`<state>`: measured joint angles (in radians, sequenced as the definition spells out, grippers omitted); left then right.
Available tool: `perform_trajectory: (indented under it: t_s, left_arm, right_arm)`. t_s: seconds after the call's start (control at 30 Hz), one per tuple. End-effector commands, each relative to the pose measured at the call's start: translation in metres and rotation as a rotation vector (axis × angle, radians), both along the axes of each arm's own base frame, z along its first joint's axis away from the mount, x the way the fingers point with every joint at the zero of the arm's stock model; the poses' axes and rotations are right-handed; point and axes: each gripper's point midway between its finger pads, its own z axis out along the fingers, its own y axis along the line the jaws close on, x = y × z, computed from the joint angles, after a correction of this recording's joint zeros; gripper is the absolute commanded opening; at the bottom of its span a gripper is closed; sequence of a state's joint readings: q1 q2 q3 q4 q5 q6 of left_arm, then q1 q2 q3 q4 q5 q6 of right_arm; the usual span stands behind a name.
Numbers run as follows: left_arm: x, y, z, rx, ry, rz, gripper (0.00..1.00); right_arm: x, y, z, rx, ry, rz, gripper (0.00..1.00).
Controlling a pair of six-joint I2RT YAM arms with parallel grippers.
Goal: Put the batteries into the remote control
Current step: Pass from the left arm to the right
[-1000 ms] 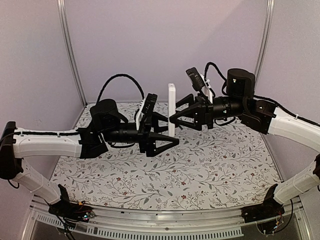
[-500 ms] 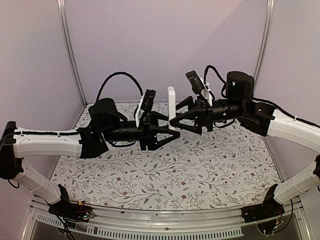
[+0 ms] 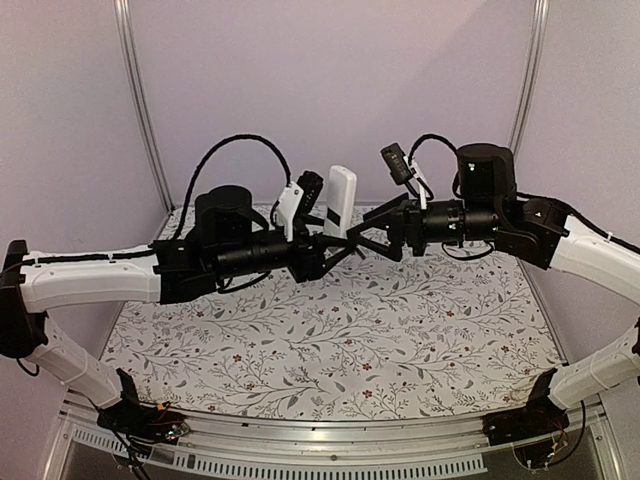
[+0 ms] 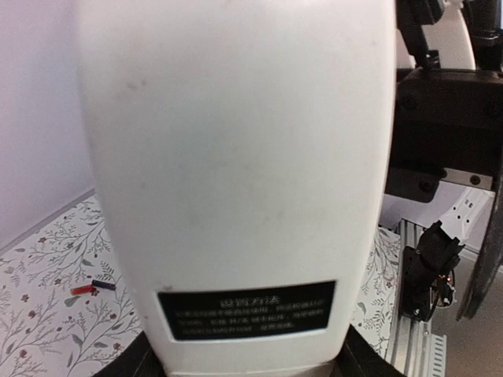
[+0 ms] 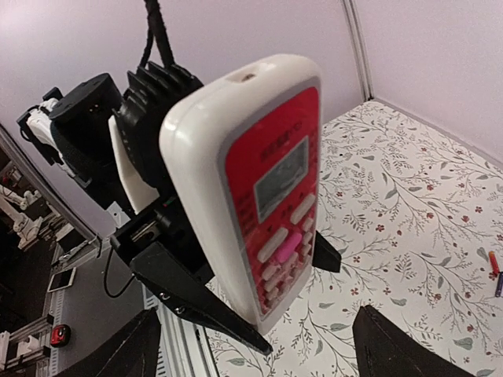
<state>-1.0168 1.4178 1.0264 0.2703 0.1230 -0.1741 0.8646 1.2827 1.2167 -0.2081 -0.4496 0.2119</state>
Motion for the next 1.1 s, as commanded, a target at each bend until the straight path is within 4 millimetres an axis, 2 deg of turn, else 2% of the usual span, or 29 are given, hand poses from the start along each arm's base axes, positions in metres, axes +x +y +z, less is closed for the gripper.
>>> perform_trajectory:
  t_s: [0.0, 0.2, 0.5, 0.87, 1.0, 1.07]
  left_arm:
    - [0.021, 0.002, -0.027, 0.168, -0.007, 0.148, 0.24]
    - [0.02, -0.006, -0.039, 0.239, -0.036, 0.166, 0.22]
    - [0.015, -0.012, -0.044, 0.291, -0.082, 0.178, 0.21]
    - [0.019, -0.016, -0.051, 0.349, -0.105, 0.209, 0.2]
    - [0.018, -0.02, -0.05, 0.364, -0.131, 0.194, 0.2]
    - [0.017, -0.019, -0.058, 0.403, -0.124, 0.189, 0.2]
  right_arm:
    - [0.023, -0.014, -0.019, -0.12, 0.053, -0.162, 0.82]
    - [0.032, -0.008, -0.019, -0.13, 0.074, -0.187, 0.77]
    - [0.058, -0.016, -0.022, -0.104, 0.154, -0.275, 0.6]
    - [0.054, -0.004, -0.029, -0.065, 0.248, -0.183, 0.41]
    - [0.059, -0.007, -0.03, -0.041, 0.275, -0.184, 0.35]
    - [0.061, -0.009, -0.03, -0.02, 0.298, -0.181, 0.33]
